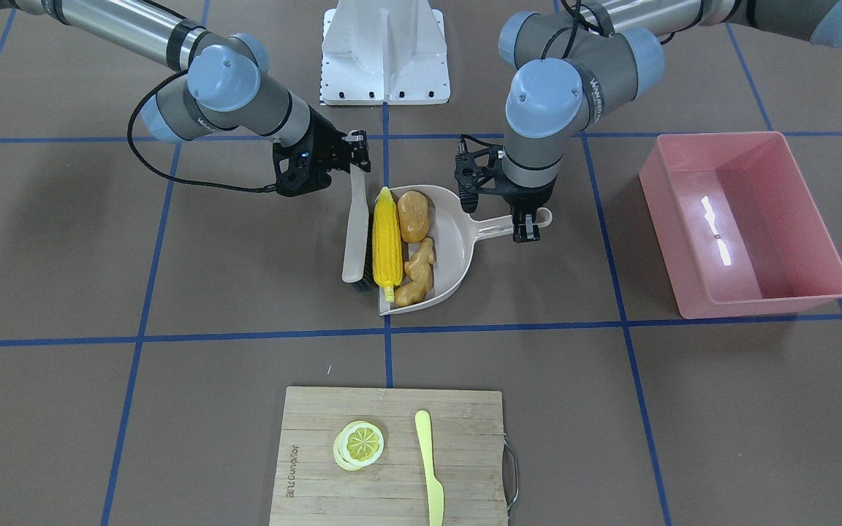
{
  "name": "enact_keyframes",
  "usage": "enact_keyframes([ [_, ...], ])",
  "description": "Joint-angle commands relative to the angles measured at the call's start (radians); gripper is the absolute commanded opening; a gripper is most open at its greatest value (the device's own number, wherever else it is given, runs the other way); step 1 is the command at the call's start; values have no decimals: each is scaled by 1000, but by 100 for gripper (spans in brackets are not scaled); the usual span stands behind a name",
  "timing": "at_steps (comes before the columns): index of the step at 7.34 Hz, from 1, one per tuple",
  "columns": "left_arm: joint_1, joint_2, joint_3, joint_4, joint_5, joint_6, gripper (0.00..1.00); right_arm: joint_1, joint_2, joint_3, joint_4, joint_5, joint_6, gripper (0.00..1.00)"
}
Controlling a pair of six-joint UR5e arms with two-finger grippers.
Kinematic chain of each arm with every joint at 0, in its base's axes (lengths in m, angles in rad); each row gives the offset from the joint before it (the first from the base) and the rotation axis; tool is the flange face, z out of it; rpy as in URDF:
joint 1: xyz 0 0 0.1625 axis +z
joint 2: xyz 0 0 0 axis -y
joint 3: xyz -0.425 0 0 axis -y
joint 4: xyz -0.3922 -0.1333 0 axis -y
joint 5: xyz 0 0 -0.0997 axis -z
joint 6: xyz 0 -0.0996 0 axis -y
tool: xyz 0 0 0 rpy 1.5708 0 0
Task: Sweep and dump trash into bin
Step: 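Push the brush further, pressing the vegetables into the dustpan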
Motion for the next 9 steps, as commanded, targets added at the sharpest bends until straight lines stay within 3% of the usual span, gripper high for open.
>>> enact_keyframes([
  [1, 1, 17, 0, -45, -1, -5, 0, -1, 30, -5, -43, -2, 0, 0],
  [9, -2, 87, 3, -214, -1, -8, 0, -2, 93, 2, -162, 0, -5, 0],
])
